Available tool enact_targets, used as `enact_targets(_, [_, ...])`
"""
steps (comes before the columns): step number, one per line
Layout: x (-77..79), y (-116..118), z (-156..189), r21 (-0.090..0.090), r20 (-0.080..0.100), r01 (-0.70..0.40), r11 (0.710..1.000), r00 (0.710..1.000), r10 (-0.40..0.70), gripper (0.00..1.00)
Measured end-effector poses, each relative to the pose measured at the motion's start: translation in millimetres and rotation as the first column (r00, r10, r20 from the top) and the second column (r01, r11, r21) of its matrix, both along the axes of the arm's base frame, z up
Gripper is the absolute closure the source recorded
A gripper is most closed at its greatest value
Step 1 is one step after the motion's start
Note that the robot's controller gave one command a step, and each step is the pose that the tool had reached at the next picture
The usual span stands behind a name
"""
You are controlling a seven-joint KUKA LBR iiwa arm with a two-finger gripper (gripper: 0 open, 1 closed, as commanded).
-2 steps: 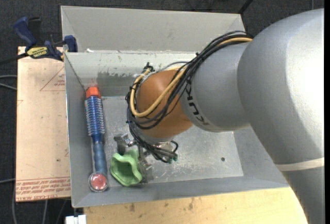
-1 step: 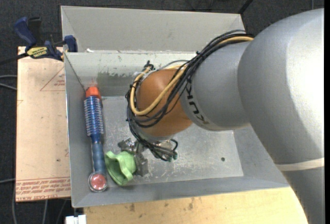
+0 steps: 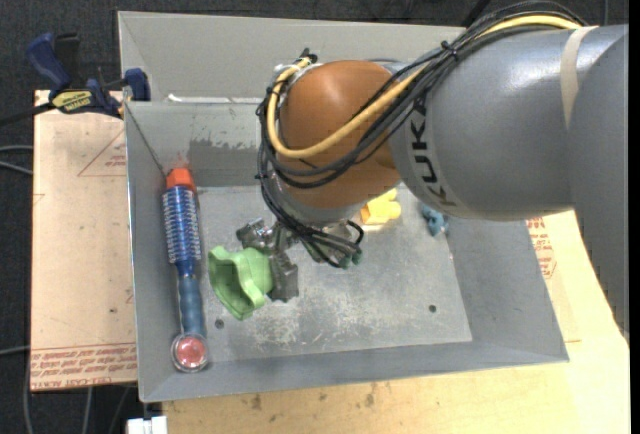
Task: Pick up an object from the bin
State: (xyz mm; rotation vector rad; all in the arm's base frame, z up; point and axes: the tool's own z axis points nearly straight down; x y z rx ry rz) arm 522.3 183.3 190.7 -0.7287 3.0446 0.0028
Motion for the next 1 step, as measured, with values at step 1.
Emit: enact_targets(1, [11.3,20.1,96.8,-0.005,-0.001,-0.621,0.784,0.784,0.621,1.00])
